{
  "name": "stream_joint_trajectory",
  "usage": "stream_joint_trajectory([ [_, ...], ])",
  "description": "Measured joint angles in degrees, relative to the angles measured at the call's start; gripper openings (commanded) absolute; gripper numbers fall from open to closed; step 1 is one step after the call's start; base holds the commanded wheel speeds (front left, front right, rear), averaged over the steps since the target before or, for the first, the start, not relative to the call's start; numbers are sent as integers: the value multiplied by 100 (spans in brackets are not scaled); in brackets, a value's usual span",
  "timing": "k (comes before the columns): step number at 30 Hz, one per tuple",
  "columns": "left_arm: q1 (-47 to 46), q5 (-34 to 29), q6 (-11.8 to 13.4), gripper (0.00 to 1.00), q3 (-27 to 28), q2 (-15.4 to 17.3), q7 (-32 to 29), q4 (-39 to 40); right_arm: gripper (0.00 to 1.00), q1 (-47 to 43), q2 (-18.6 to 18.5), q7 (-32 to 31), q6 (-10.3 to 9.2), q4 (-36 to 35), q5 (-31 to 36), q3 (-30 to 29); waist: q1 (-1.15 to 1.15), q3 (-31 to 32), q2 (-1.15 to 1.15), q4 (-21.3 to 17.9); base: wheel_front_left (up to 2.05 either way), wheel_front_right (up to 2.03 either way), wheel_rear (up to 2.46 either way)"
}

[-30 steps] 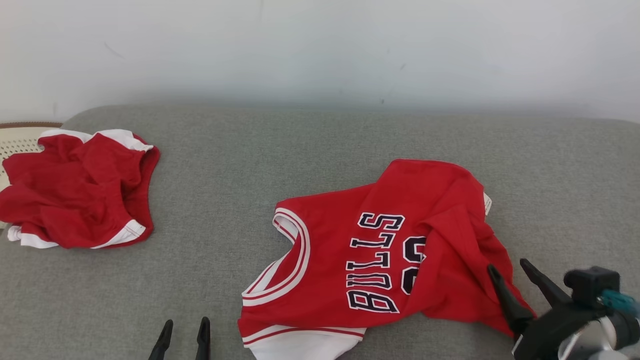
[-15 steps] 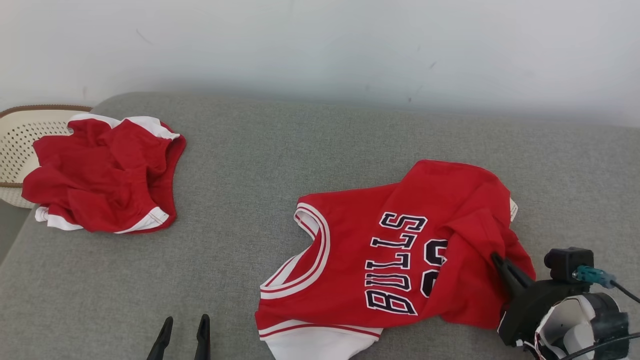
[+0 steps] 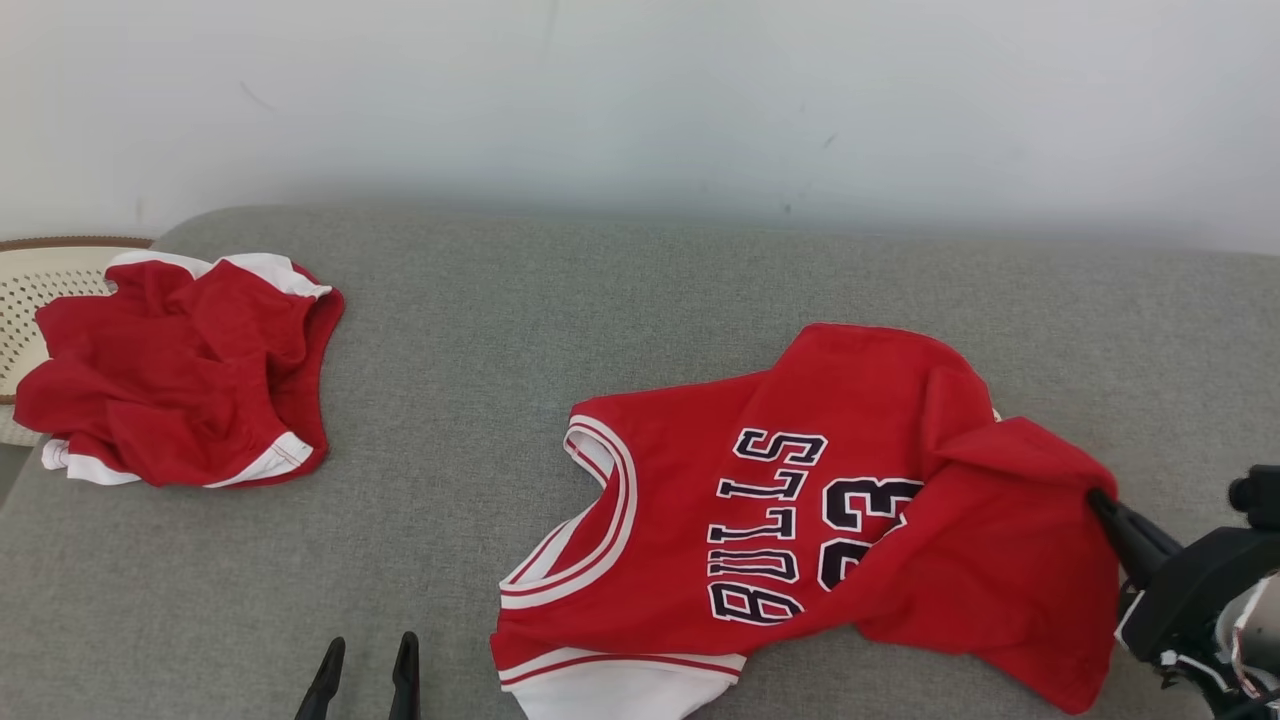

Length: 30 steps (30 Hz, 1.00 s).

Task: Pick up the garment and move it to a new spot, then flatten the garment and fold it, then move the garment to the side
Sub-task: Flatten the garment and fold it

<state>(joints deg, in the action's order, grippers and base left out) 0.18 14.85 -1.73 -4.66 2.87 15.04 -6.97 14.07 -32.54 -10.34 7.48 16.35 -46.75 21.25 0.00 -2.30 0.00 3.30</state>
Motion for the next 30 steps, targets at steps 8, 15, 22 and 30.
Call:
stream_joint_trajectory([
  [8, -3, 0, -67, 100, 41, 0, 0, -56, 100, 13, -41, 235, 0, 345, 576, -343, 0, 6, 0, -33, 0, 0, 0],
  [15, 8, 0, -24, 100, 57, -1, 0, -33, 100, 27, 261, 715, 0, 601, 1226, -776, 0, 19, 0, -172, 0, 0, 0],
  [22, 2, 0, -63, 100, 69, 1, -1, -21, 100, -570, 474, 899, 0, 214, 1417, -1113, 0, -35, 0, -312, 0, 0, 0],
  [30, -1, 1, 25, 100, 23, 0, -1, 65, 100, -1711, 642, 566, 0, -764, 1137, -1222, 0, -127, 0, -403, 0, 0, 0],
])
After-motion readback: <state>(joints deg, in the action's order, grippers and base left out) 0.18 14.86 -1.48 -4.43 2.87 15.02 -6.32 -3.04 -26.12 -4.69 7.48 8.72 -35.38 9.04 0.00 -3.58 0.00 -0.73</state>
